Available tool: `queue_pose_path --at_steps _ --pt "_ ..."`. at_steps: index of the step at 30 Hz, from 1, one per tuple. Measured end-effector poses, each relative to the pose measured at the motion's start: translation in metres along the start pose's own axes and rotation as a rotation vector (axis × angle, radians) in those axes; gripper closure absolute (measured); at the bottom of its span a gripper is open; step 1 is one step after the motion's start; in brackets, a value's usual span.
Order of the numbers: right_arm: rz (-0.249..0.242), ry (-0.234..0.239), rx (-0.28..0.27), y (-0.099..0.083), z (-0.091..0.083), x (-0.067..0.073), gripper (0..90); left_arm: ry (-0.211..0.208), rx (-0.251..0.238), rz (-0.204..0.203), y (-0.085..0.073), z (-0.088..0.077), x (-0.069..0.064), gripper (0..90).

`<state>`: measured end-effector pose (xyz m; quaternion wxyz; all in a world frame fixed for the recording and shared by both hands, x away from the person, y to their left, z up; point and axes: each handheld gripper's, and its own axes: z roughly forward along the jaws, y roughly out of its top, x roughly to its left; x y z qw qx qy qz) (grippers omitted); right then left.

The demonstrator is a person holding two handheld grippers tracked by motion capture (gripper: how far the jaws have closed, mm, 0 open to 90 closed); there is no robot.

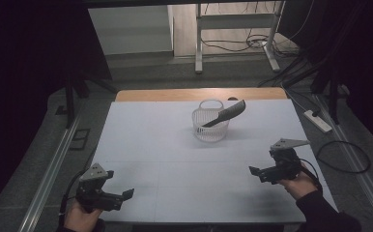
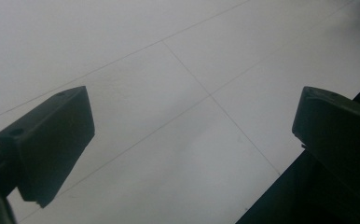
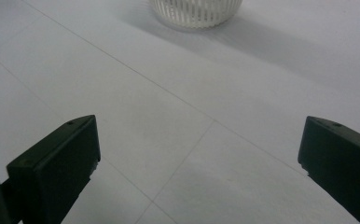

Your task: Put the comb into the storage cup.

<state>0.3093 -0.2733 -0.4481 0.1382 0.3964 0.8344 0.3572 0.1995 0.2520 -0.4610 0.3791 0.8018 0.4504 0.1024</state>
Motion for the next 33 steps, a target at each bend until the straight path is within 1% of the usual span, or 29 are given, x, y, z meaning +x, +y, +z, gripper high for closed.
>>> queue_pose_path --at_steps 7,15,33 --pt "0.005 -0.011 0.009 -0.008 -0.008 0.0 0.0 0.0 0.001 0.0 0.0 0.0 0.0 0.0" --pt "0.024 -0.022 0.006 -0.018 -0.018 -0.001 0.0 0.001 0.0 -0.002 0.0 0.0 0.0 0.0" --pt "0.064 -0.065 -0.003 -0.042 -0.04 -0.003 0.0 0.001 -0.001 -0.002 0.0 0.0 0.0 0.0"
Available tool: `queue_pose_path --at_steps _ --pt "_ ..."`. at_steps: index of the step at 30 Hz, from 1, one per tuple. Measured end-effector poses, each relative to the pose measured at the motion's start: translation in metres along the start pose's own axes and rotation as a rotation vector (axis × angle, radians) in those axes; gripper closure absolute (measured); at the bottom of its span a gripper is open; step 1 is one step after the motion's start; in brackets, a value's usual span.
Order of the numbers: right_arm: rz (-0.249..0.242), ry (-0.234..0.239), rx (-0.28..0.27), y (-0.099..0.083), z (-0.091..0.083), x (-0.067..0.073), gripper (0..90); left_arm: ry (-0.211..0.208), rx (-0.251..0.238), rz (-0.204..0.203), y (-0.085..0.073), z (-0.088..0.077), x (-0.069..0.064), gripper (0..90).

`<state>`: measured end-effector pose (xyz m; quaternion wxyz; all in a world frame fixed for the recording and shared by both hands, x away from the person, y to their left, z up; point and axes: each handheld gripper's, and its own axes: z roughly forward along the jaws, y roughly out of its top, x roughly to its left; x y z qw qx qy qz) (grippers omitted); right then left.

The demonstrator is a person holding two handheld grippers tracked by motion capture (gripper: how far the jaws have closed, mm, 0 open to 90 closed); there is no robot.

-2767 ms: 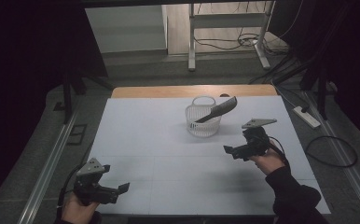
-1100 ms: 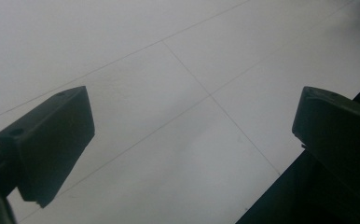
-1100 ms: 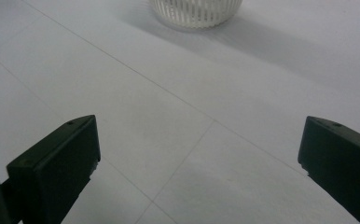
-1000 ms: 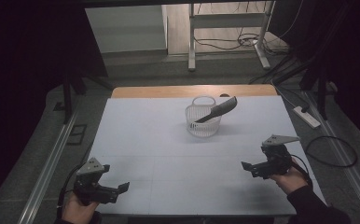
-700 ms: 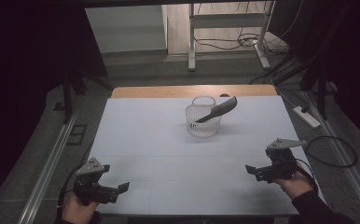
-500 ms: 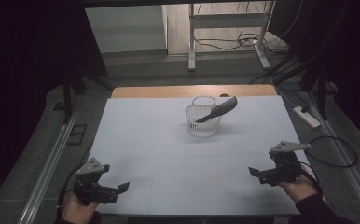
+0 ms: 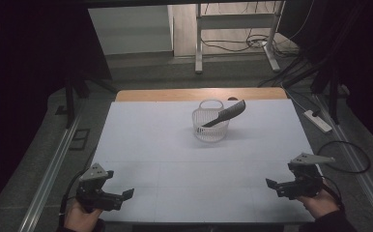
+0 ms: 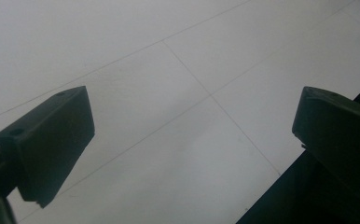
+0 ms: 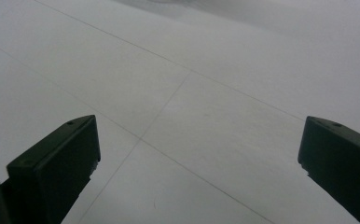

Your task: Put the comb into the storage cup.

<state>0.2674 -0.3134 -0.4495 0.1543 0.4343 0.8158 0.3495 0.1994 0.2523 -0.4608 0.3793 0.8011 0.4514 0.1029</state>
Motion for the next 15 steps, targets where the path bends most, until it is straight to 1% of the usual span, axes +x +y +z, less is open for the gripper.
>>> queue_pose_path --at_steps 7,12,15 --pt "0.014 -0.017 0.001 -0.007 -0.007 0.0 0.0 -0.003 -0.009 -0.012 0.0 -0.001 0.001 0.0" --pt "0.025 -0.03 0.005 -0.011 -0.012 0.0 0.0 0.002 -0.013 -0.01 0.0 -0.001 0.001 0.0" --pt "0.031 -0.037 0.008 -0.013 -0.014 0.001 0.0 0.009 -0.026 -0.013 -0.001 -0.002 0.001 0.0"
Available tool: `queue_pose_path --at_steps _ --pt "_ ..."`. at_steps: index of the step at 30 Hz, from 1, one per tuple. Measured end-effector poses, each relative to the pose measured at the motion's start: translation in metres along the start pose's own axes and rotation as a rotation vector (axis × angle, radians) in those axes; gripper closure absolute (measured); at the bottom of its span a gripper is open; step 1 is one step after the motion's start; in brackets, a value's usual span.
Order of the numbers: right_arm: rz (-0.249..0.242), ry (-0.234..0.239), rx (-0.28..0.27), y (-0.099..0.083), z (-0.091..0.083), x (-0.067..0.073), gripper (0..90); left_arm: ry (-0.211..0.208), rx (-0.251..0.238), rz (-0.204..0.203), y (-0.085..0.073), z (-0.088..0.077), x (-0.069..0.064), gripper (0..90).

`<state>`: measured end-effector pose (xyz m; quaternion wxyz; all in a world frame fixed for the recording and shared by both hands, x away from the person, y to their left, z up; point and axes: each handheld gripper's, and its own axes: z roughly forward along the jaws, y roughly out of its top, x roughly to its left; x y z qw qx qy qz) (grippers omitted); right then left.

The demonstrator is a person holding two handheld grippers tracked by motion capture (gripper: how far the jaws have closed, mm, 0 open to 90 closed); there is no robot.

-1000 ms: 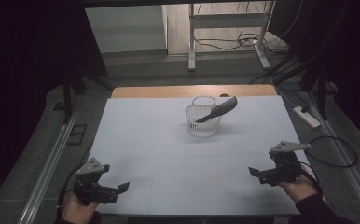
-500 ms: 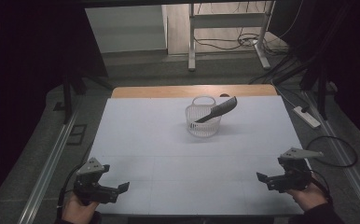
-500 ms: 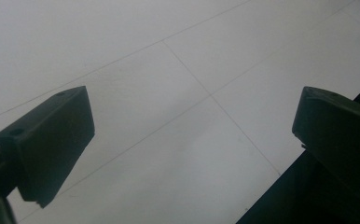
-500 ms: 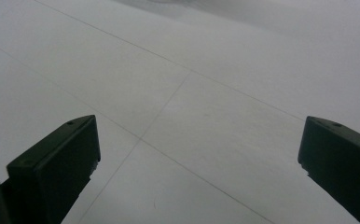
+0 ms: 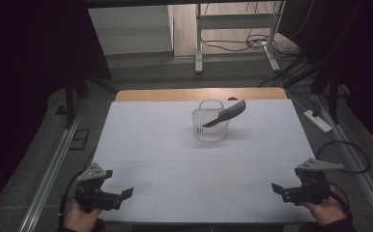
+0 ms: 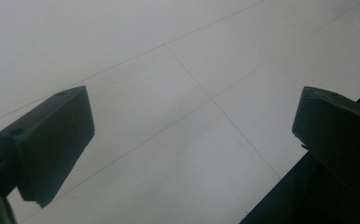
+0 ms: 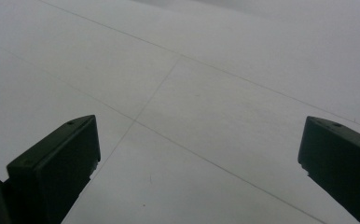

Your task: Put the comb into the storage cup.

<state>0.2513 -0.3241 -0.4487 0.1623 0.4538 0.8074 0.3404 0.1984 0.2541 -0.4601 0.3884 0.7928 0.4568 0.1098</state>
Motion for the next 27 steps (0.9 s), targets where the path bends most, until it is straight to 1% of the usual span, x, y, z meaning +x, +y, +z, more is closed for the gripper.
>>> queue_pose_path --at_steps 6,13,20,27 --pt "0.009 -0.015 -0.002 -0.002 -0.005 0.0 0.0 0.008 -0.011 -0.002 0.0 -0.001 0.001 0.0" --pt "0.012 -0.029 0.005 -0.005 -0.01 0.0 0.0 0.012 -0.009 -0.004 0.0 -0.001 0.001 0.0" --pt "0.018 -0.053 0.022 -0.008 -0.015 0.001 0.0 0.014 -0.006 -0.01 -0.001 0.0 0.001 0.0" --pt "0.022 -0.059 0.038 -0.012 -0.02 0.0 0.0 0.014 0.0 -0.013 0.0 0.0 0.002 0.0"
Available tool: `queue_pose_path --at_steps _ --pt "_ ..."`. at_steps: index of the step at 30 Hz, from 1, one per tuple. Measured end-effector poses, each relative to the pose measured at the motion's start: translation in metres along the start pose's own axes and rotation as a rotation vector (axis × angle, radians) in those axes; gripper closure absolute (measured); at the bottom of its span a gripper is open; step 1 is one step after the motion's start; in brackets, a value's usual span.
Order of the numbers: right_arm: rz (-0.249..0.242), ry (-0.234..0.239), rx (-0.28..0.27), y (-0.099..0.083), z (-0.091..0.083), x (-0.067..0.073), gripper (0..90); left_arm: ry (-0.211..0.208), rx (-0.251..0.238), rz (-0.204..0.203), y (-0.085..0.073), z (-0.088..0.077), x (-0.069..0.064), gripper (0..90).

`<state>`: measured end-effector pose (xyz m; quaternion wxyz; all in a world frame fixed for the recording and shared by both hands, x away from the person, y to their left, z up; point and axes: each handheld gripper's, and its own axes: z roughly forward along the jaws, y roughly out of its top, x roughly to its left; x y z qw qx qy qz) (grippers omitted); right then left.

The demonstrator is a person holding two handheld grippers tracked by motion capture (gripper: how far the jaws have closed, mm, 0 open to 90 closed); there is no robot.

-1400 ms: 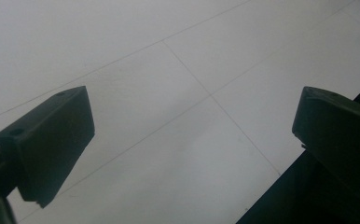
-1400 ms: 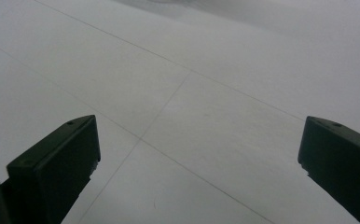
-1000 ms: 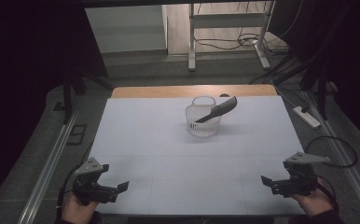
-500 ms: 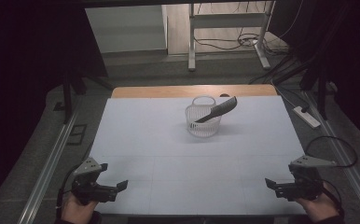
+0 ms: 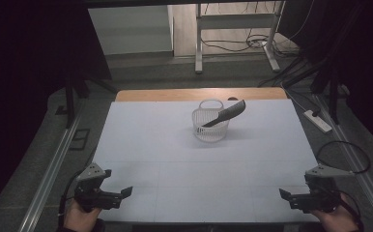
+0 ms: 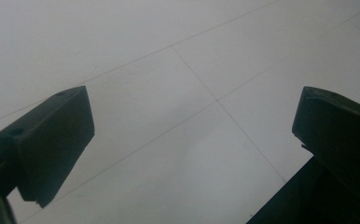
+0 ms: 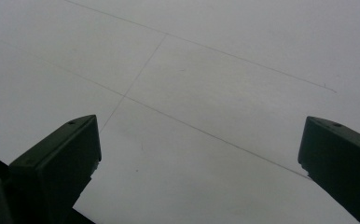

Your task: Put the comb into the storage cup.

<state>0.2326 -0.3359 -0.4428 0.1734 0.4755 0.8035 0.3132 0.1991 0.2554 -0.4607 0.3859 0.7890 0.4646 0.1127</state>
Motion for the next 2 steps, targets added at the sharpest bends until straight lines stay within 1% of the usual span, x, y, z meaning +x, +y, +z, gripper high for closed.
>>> queue_pose_path --at_steps 2 --pt "-0.004 -0.003 0.005 0.0 0.0008 -0.0002 0.0 0.0 -0.001 -0.003 0.0004 0.0003 -0.0001 0.0"
